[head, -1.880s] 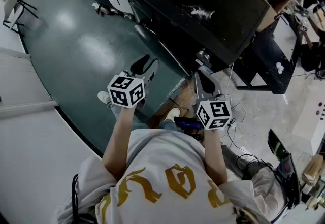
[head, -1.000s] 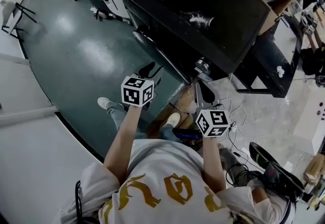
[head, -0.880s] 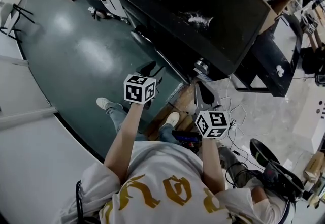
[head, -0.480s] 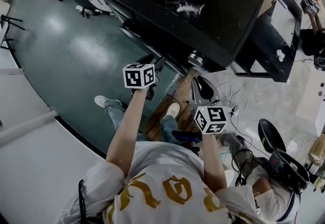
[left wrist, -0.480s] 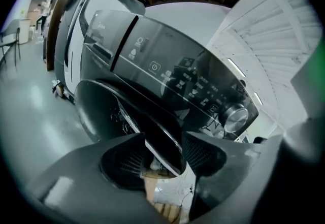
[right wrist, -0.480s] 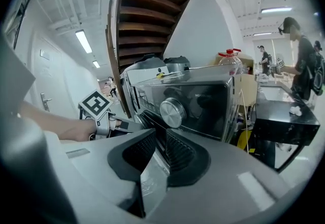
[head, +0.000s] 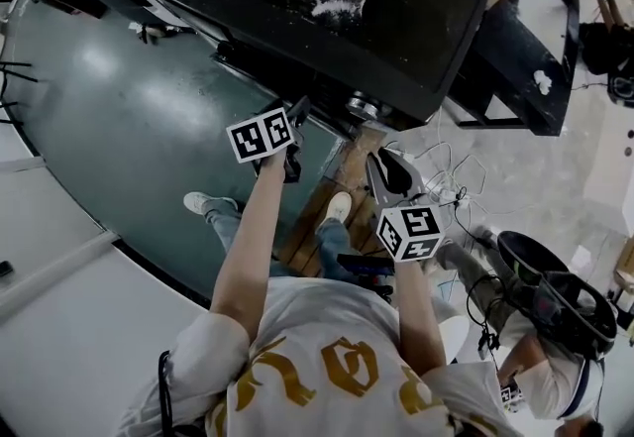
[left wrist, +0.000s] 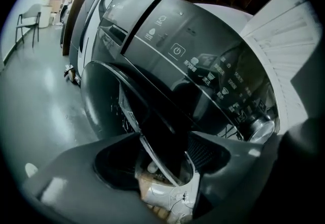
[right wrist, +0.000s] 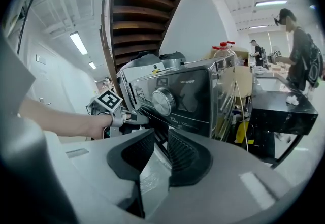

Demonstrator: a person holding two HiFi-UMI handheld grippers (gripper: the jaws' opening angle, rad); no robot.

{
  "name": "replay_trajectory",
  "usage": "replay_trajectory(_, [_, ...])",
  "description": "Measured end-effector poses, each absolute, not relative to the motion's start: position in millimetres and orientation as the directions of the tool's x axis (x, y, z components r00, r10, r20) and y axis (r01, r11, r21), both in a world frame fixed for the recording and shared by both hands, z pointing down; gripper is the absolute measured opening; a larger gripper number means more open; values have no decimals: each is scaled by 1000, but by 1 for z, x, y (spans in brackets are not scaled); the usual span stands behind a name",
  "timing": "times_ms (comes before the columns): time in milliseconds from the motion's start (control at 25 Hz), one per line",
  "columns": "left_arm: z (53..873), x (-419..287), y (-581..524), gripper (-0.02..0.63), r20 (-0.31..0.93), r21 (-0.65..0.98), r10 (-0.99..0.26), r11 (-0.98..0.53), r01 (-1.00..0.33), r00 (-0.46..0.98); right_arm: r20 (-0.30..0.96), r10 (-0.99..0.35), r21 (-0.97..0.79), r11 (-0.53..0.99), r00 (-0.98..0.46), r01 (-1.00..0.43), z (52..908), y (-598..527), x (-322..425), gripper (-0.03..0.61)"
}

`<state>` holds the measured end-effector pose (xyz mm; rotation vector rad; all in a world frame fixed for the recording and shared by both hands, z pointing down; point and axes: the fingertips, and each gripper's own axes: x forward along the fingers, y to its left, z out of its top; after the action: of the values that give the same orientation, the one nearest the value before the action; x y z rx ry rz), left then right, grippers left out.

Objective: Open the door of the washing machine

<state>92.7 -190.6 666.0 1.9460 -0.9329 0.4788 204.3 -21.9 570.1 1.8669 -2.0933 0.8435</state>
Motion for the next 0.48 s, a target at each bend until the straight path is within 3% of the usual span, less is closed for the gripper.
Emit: replay_trajectory(480, [683, 96, -194, 457, 668, 607, -402, -193, -771, 626, 511, -841, -271, 40, -179, -962, 568, -24, 201, 72])
